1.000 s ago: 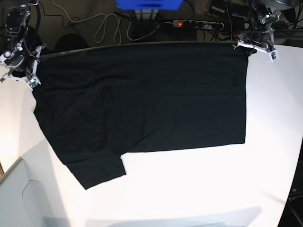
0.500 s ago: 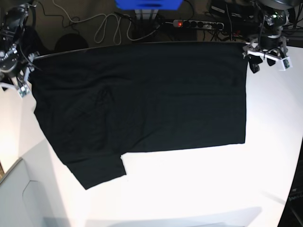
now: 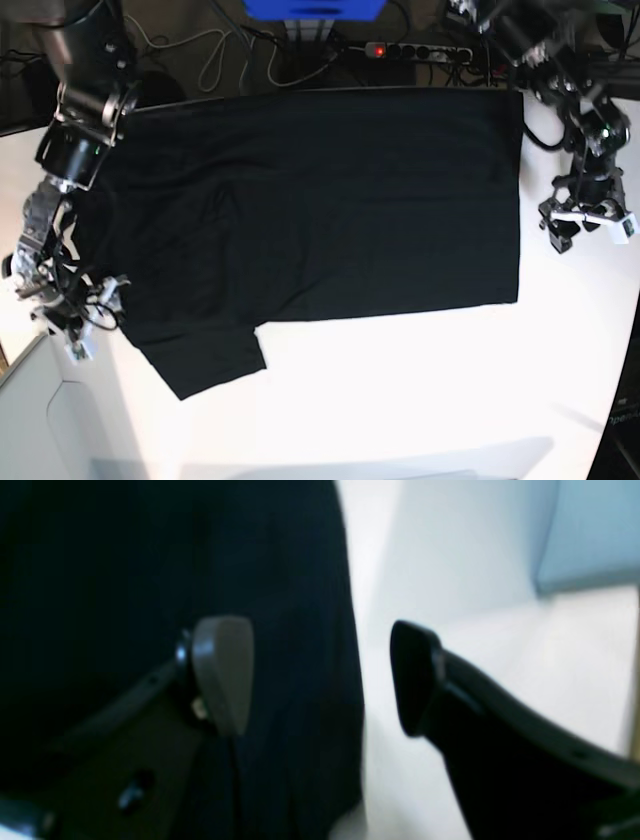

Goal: Fold the T-shirt properly
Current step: 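Release and move both grippers to the shirt's hem corners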

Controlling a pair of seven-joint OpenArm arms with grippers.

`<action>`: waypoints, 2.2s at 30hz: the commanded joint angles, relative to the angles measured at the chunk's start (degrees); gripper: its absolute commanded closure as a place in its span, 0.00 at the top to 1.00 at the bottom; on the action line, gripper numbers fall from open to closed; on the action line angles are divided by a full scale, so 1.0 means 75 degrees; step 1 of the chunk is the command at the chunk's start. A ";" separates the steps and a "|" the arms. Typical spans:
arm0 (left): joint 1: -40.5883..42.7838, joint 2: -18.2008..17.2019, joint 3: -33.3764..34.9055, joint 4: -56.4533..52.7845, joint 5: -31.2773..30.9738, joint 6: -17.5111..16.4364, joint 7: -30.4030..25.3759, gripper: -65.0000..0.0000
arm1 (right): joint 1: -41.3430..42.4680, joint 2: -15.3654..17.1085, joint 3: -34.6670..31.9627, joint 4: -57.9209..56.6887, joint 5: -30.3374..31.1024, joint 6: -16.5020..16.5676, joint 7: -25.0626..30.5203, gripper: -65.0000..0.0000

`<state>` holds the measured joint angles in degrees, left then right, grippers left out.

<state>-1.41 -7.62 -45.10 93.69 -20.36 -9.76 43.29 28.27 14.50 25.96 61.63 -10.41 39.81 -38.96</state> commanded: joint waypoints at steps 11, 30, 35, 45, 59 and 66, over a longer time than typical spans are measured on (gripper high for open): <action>-0.1705 -0.0924 0.2093 -0.3273 0.0364 0.0041 -0.1745 0.63 | 0.1183 0.0370 -0.0020 -0.3628 0.0023 -0.1657 0.3618 0.64; -0.3416 -0.1440 0.4273 -0.6825 0.0411 0.0111 -0.3668 0.63 | 0.0855 0.0358 -0.1181 -0.4143 0.0023 -0.2466 0.4696 0.64; -0.3358 -0.1464 0.4285 -0.7012 0.0411 0.0111 -0.3691 0.63 | 0.0901 0.0370 -0.1193 -0.4132 0.0023 -0.2466 0.4708 0.64; -0.3100 -0.1428 0.4249 -0.7000 0.0411 0.0123 -0.3679 0.00 | 0.1066 0.0335 -0.1146 -0.4143 0.0023 -0.3310 0.4720 0.64; -0.3088 -0.1417 0.4285 -0.7059 0.0411 0.0123 -0.3679 0.00 | 0.0995 0.0135 -0.1193 -0.4941 0.0035 -0.3521 0.5318 0.63; -0.3088 -0.1405 0.4285 -0.7036 0.0411 0.0123 -0.3632 0.00 | 0.0995 0.0147 -0.1193 -0.4917 0.0023 -0.3509 0.5247 0.21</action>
<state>-24.34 -18.06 -13.23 40.88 -18.00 -9.15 12.78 34.39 15.09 17.02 24.10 -10.31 13.80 0.80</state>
